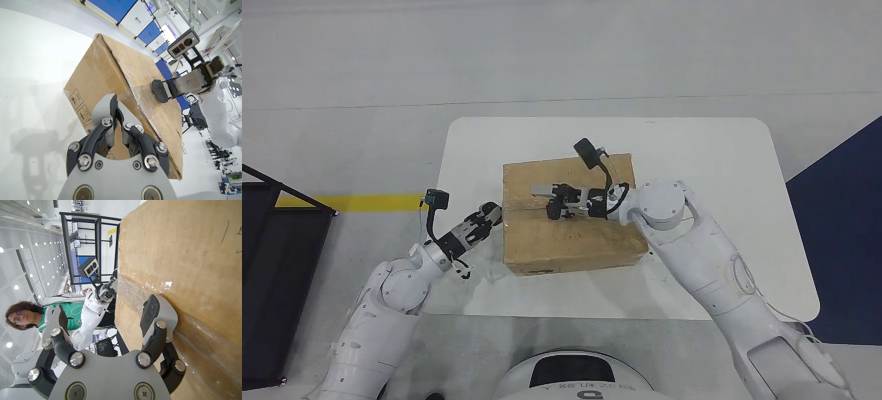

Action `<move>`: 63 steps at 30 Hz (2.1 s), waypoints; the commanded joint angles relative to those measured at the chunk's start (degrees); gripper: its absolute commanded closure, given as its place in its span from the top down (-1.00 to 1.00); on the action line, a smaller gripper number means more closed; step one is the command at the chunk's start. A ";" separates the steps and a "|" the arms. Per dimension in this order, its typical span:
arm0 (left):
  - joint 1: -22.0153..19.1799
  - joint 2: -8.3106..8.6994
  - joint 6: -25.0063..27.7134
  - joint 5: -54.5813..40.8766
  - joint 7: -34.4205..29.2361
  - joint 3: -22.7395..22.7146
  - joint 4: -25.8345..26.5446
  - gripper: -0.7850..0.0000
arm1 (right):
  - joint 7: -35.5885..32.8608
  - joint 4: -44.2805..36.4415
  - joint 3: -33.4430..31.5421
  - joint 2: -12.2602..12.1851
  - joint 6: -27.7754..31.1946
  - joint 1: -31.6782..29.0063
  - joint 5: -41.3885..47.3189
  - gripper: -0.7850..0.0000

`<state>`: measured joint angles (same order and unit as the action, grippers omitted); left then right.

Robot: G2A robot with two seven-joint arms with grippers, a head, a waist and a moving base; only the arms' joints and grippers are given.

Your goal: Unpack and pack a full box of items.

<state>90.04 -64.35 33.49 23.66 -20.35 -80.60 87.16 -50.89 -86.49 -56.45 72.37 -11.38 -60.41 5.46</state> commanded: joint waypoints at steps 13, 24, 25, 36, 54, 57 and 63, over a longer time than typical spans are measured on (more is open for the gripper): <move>0.00 0.00 0.00 0.00 0.00 0.00 0.00 -1.00 | 3.47 -0.05 2.24 0.89 -4.32 2.14 1.24 1.00; 0.00 0.00 0.00 0.00 0.00 0.00 0.00 -1.00 | 5.79 8.82 12.25 5.05 -8.60 11.83 4.65 1.00; 0.00 0.00 0.00 0.00 0.00 0.00 0.00 -1.00 | 6.00 9.49 13.08 5.46 -8.52 12.44 4.95 1.00; 0.00 0.00 0.00 0.00 0.00 0.00 0.00 -1.00 | 8.14 14.91 19.33 9.69 -6.76 17.54 9.12 1.00; -0.01 -0.01 -0.19 0.00 0.16 -0.02 0.04 -1.00 | 10.51 0.01 7.48 5.58 4.28 6.08 0.66 1.00; -0.09 -0.03 -1.55 0.37 0.81 0.02 0.32 -1.00 | 11.12 -6.97 0.94 3.40 5.43 -0.97 -1.80 1.00; -0.62 0.12 -3.53 -0.13 -0.90 -0.24 0.37 1.00 | 9.87 -15.89 -8.40 0.84 8.82 -11.21 -3.20 1.00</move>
<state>89.46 -64.27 30.34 23.73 -21.07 -80.63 87.65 -40.93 -101.33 -63.47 73.48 -3.18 -70.32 2.33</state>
